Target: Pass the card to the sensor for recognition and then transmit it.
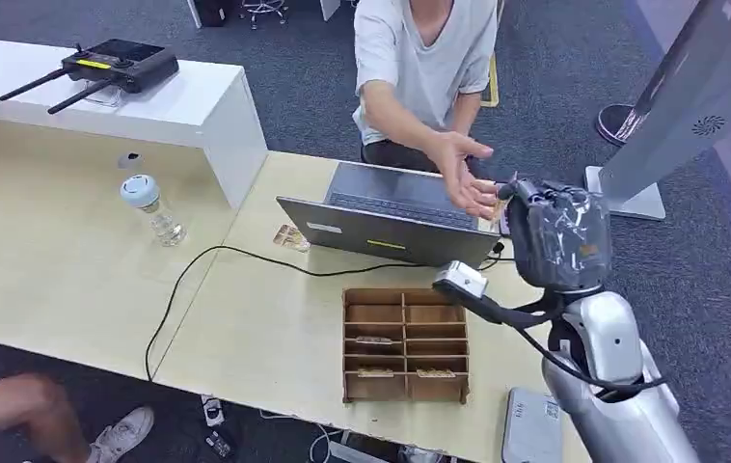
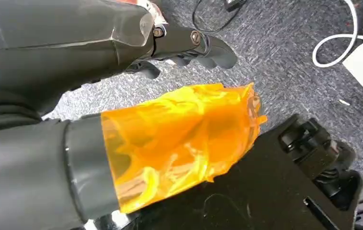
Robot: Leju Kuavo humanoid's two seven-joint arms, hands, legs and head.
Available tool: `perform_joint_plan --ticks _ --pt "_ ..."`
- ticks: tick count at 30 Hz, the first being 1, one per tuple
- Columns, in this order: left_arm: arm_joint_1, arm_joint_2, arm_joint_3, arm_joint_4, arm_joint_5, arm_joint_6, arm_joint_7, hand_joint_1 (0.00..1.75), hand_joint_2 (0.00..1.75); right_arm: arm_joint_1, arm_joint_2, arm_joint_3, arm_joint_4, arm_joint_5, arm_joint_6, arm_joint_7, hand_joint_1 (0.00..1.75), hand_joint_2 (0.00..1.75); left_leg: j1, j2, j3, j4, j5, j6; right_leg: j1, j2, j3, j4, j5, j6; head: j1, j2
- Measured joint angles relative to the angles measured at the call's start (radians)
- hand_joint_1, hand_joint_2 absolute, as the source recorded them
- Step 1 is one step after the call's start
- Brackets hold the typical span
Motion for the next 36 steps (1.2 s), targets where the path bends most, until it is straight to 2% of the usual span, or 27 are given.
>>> perform_joint_plan --ticks 15,16,17,19,20,28,36 --pt "-0.004 0.0 -0.002 0.0 -0.003 0.001 0.003 0.0 0.0 -0.01 0.024 0.004 0.023 -0.016 0.007 0.003 1.75 1.75 0.0 0.0 0.0 0.0 0.0 0.0 0.0 0.0 0.0 0.0 0.0 0.0 0.0 0.0" --pt "-0.004 0.0 -0.002 0.0 -0.003 0.002 0.003 0.0 0.0 -0.01 0.025 0.004 0.023 -0.02 0.008 0.003 1.1 1.75 0.0 0.0 0.0 0.0 0.0 0.0 0.0 0.0 0.0 0.0 0.0 0.0 0.0 0.0" --pt "-0.004 0.0 -0.002 0.0 -0.003 0.001 0.003 0.0 0.0 -0.01 0.026 0.004 0.023 -0.023 0.009 0.003 0.0 1.75 0.0 0.0 0.0 0.0 0.0 0.0 0.0 0.0 0.0 0.0 0.0 0.0 0.0 0.0" --pt "-0.004 0.001 -0.002 0.0 -0.003 0.002 0.003 0.0 0.0 -0.01 0.026 0.005 0.023 -0.03 0.01 0.003 0.0 1.75 0.0 0.0 0.0 0.0 0.0 0.0 0.0 0.0 0.0 0.0 0.0 0.0 0.0 0.0" --pt "-0.004 0.001 -0.002 0.0 -0.003 0.001 0.003 0.0 0.0 -0.01 0.026 0.005 0.023 -0.031 0.011 0.003 0.0 0.0 0.0 0.0 0.0 0.0 0.0 0.0 0.0 0.0 0.0 0.0 0.0 0.0 0.0 0.0" --pt "-0.004 0.002 -0.002 0.0 -0.001 0.002 0.003 0.0 0.0 -0.008 0.026 0.009 0.029 -0.049 0.013 -0.001 0.0 0.0 0.0 0.0 0.0 0.0 0.0 0.0 0.0 0.0 0.0 0.0 0.0 0.0 0.0 0.0" --pt "0.004 0.002 -0.002 0.0 0.019 0.014 0.003 0.0 0.0 0.057 0.031 0.008 -0.025 -0.188 0.005 -0.063 0.0 0.0 0.0 0.0 0.0 0.0 0.0 0.0 0.0 0.0 0.0 0.0 0.0 0.0 0.0 0.0"
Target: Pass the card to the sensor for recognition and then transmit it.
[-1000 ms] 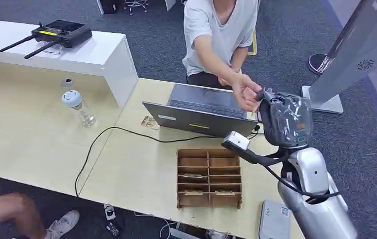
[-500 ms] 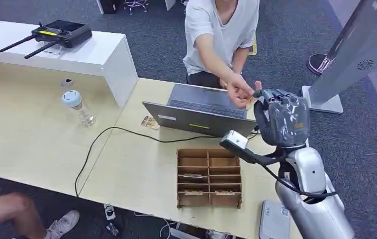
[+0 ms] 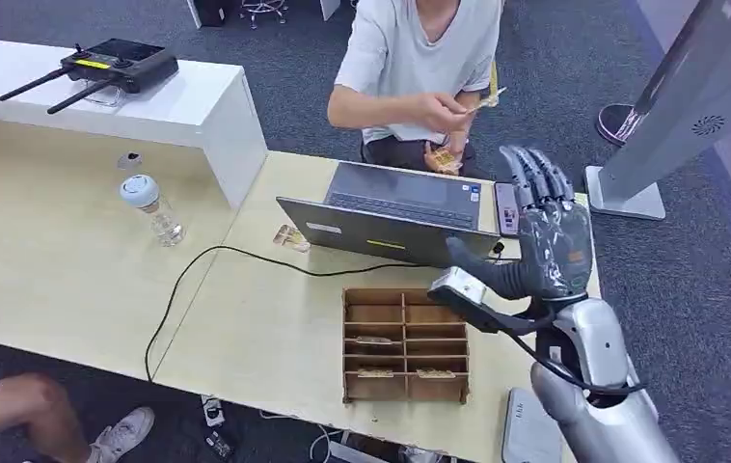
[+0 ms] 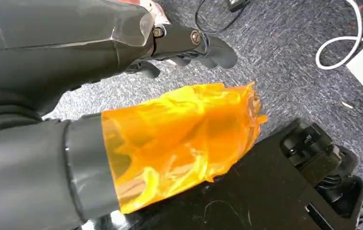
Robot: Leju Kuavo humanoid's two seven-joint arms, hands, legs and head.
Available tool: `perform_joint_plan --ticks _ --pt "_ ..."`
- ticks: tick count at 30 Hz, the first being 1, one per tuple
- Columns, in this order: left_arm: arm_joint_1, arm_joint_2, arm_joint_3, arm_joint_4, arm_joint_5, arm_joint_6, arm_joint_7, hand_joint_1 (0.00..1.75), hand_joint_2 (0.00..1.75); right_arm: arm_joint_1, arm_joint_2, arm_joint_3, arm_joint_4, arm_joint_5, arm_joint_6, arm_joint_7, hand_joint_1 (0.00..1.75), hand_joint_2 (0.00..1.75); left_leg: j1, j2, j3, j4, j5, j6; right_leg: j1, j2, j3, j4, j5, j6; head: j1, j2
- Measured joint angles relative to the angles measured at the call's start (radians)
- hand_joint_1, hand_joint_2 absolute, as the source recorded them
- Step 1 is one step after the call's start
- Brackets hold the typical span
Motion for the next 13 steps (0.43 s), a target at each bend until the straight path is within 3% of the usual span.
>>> perform_joint_plan --ticks 13 --pt "0.031 0.012 0.003 0.0 0.039 0.025 -0.025 0.0 0.0 0.173 0.02 -0.003 -0.221 -0.372 0.057 -0.16 0.0 0.0 0.0 0.0 0.0 0.0 0.0 0.0 0.0 0.0 0.0 0.0 0.0 0.0 0.0 0.0"
